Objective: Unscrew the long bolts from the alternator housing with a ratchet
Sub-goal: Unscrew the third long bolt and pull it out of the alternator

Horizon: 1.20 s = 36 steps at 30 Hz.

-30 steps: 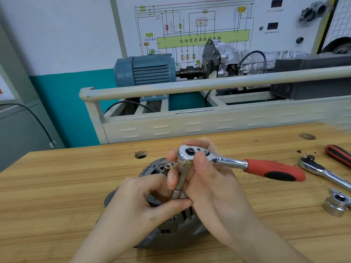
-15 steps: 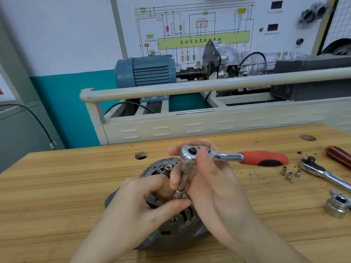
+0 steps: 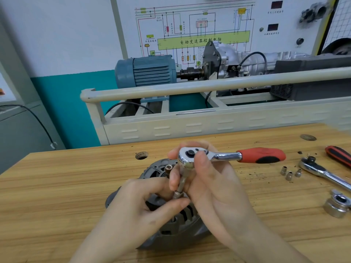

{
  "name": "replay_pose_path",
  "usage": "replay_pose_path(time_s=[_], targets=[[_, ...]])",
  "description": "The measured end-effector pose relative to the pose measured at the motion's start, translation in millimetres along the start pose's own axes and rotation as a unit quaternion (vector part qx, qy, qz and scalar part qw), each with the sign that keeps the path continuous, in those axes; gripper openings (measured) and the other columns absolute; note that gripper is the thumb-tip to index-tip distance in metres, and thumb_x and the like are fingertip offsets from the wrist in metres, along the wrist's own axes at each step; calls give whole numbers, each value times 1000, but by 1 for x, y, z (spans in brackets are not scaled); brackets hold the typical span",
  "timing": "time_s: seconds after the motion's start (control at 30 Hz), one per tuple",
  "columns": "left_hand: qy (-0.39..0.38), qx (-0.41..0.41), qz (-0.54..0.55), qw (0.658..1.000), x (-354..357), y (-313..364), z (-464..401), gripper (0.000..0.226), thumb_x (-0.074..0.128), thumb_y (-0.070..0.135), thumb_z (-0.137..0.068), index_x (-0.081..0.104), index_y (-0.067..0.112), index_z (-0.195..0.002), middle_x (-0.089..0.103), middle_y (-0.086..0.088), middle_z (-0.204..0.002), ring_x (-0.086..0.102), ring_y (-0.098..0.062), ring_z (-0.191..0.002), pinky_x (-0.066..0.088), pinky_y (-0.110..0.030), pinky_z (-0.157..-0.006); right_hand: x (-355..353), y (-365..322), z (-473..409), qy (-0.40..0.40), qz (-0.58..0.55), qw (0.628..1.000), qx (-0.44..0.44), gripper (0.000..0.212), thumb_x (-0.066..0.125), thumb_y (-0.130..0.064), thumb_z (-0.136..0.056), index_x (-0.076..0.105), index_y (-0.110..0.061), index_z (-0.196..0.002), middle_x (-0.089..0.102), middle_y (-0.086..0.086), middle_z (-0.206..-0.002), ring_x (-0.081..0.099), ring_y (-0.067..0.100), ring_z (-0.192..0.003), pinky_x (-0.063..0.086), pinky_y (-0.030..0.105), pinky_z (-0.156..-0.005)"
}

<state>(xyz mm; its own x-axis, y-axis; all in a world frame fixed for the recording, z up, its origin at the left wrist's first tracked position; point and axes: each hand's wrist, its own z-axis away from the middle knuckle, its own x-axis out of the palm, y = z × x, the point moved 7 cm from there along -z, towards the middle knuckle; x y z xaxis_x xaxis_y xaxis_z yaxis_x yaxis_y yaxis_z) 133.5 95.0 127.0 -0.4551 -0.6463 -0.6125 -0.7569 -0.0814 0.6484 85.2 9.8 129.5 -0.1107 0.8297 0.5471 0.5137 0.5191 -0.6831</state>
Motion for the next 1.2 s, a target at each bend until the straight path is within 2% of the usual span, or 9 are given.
replay_pose_path(time_s=[0.07, 0.17, 0.3, 0.4, 0.53, 0.63, 0.87, 1.1, 1.2], targets=[[17, -8, -7, 1000, -1, -1, -1, 33, 62, 55, -65, 64, 22, -68, 63, 10, -58, 59, -3, -56, 42, -12, -51, 0, -1, 1, 3, 11, 1000, -6, 31, 79, -37, -60, 67, -19, -82, 68, 2, -80, 60, 12, -61, 51, 24, -59], [25, -15, -4, 1000, -2, -3, -1, 40, 64, 56, -61, 65, 17, -67, 66, 2, -61, 62, -10, -59, 48, -24, -52, 1, -3, 2, -3, 14, 1000, -16, 29, 81, -36, -58, 67, -22, -80, 69, 2, -83, 61, 12, -61, 51, 24, -59], [13, -24, 19, 999, -1, -4, -1, 34, 64, 54, -62, 67, 21, -69, 67, 5, -61, 62, -5, -58, 48, -18, -52, 3, -1, 1, -18, 21, 1000, -8, 29, 79, -39, -62, 68, -22, -82, 68, 0, -82, 61, 11, -63, 51, 24, -61], [-10, -31, 28, 999, 1, -6, -1, 34, 62, 54, -65, 68, 23, -75, 69, 3, -67, 63, -8, -63, 52, -26, -58, 3, 0, 0, -15, 15, 1000, -6, 31, 78, -40, -63, 68, -20, -84, 68, 1, -81, 61, 12, -63, 50, 24, -62], [-23, -16, 18, 999, 2, -2, -1, 31, 59, 53, -70, 67, 25, -80, 67, 8, -66, 59, -1, -58, 44, -13, -51, 1, 0, 0, -7, 9, 1000, -6, 31, 78, -40, -63, 68, -20, -85, 68, 2, -79, 60, 12, -63, 51, 24, -62], [-24, -16, 15, 999, 2, -3, -1, 32, 57, 54, -71, 66, 25, -82, 68, 6, -71, 62, -8, -67, 51, -27, -60, 1, 1, 0, -8, 0, 1000, -5, 30, 78, -39, -64, 68, -20, -85, 67, 3, -78, 61, 13, -63, 51, 24, -62], [-37, -21, 16, 999, 4, -6, 0, 42, 56, 54, -73, 68, 15, -81, 69, -3, -78, 64, -19, -75, 50, -44, -70, 2, 1, 1, -14, 0, 1000, -8, 28, 74, -39, -69, 66, -20, -88, 66, 3, -76, 61, 13, -65, 51, 26, -63], [-40, -29, 9, 999, 4, -6, 0, 40, 55, 54, -72, 66, 16, -78, 68, -1, -74, 63, -16, -71, 50, -39, -68, 2, 2, 2, -15, 0, 1000, -6, 26, 74, -42, -69, 65, -23, -86, 65, 2, -74, 60, 14, -64, 50, 25, -61], [-38, -26, 6, 999, 4, -6, -1, 38, 55, 54, -72, 65, 18, -75, 67, 2, -71, 61, -11, -68, 50, -25, -63, 3, 2, 2, -14, -1, 1000, -6, 27, 75, -42, -68, 65, -24, -85, 65, 2, -72, 60, 14, -62, 50, 24, -60]])
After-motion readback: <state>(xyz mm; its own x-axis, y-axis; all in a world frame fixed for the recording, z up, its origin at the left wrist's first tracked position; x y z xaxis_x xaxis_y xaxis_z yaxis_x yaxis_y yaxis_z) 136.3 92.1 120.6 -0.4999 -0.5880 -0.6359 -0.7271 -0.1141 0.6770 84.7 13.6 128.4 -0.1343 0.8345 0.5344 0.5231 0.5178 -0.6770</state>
